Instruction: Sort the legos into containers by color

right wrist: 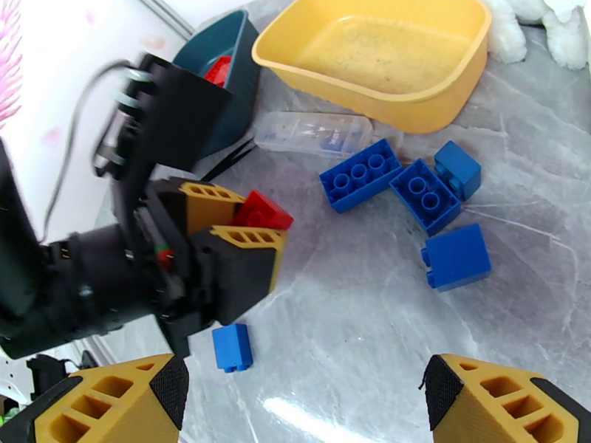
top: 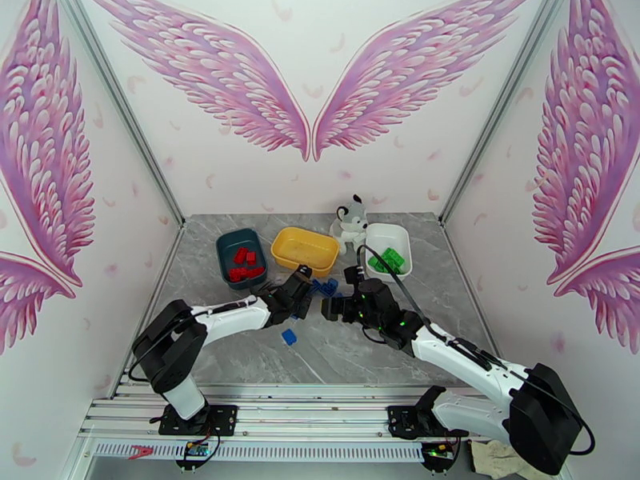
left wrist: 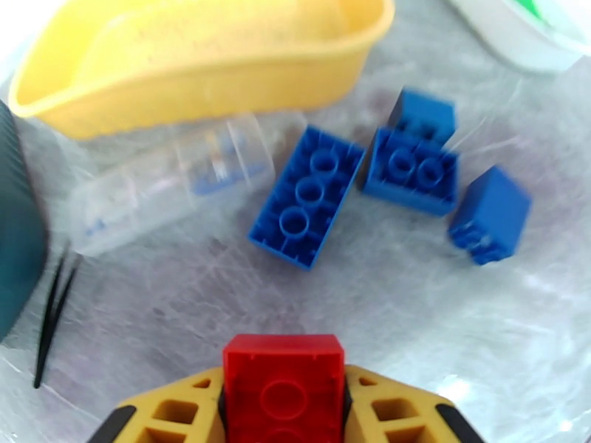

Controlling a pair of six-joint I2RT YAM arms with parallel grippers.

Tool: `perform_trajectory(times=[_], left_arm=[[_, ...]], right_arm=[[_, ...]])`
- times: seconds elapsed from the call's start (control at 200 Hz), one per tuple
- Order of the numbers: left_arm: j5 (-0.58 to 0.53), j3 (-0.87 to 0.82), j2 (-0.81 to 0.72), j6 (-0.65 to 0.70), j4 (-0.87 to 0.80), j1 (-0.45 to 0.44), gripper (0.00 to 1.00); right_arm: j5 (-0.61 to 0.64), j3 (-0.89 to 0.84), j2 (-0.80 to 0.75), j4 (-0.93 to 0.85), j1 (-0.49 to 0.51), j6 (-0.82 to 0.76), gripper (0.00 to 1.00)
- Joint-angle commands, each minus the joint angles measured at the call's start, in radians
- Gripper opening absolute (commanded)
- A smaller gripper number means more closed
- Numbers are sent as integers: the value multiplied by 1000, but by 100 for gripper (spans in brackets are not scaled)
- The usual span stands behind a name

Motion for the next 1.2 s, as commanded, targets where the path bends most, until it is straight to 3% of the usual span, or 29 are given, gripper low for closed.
perform_trajectory(times=[0.0, 0.435, 0.72, 1.06, 1.195], left_arm=[[18, -24, -30, -9, -10, 8, 31], [45, 16, 139, -22, 6, 11, 32], [32, 66, 181, -21, -42, 11, 56], [23, 172, 230, 20, -162, 7, 51], [23, 169, 232, 16, -176, 3, 54]], right_arm=[[-27, -8, 8, 21, -9, 5, 90], [-21, -6, 9, 14, -9, 7, 90], [-15, -8, 3, 10, -9, 7, 90], [-6, -10, -9, 4, -11, 7, 90], [-1, -11, -15, 2, -10, 6, 90]])
